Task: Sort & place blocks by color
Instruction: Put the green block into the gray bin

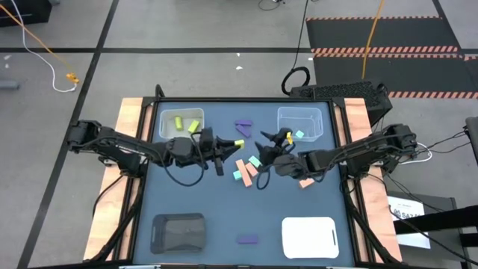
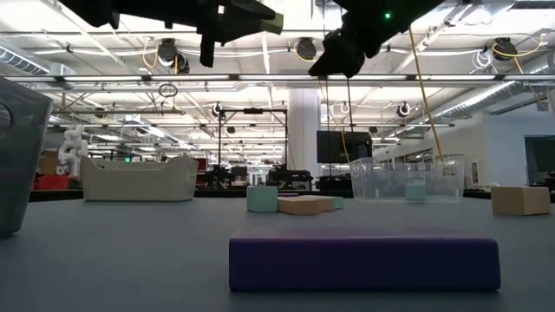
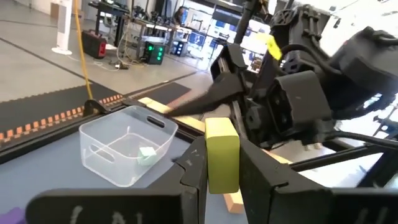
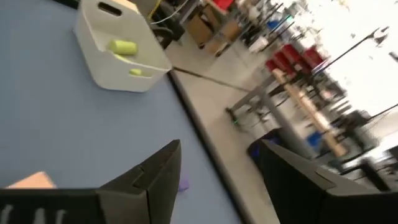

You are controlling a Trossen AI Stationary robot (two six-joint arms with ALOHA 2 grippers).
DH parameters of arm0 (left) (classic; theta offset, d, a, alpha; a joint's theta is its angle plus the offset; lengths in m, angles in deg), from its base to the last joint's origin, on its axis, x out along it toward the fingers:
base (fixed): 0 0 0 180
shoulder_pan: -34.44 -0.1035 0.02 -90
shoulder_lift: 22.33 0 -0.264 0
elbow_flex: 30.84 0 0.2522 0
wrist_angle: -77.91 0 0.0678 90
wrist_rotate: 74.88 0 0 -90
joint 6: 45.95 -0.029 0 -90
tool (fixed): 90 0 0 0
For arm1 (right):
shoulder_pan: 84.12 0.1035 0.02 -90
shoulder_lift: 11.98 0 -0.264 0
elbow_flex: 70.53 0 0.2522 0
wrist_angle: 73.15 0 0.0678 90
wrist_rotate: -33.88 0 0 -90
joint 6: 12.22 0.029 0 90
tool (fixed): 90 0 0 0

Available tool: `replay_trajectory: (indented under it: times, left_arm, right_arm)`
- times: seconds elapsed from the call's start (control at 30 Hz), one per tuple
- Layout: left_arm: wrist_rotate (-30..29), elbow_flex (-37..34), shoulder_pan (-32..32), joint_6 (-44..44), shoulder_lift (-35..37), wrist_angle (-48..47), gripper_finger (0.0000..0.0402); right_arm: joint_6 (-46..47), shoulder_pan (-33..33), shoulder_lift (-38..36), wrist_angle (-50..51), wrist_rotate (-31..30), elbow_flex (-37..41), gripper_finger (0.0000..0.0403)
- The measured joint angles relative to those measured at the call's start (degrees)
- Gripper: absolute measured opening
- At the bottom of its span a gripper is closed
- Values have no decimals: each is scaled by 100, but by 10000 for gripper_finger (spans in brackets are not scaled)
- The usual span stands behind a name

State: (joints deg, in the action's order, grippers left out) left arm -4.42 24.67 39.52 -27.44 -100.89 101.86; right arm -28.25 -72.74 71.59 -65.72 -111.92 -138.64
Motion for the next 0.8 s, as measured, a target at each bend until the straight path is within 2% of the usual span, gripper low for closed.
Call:
replay_trajectory:
  times: [0.17,0.33,0.43,0.67,0.8]
  left_arm:
    - [-182,4,-219,-263,94,-196,63]
    - [-1498,4,-646,-333,282,-1607,63]
    - [-1861,2,-1004,188,388,-2794,63]
    - [-1960,-8,-1897,1849,555,-5780,63]
    - [-1951,-3,-2216,2586,446,-7040,77]
  right_arm:
    - [1082,0,0,347,636,0,204]
    - [2092,-2,0,1042,2062,0,204]
    - [2496,-2,0,1512,2657,0,204]
    - [3803,-78,0,2183,2890,18,204]
    - [4548,-133,0,1513,2885,500,203]
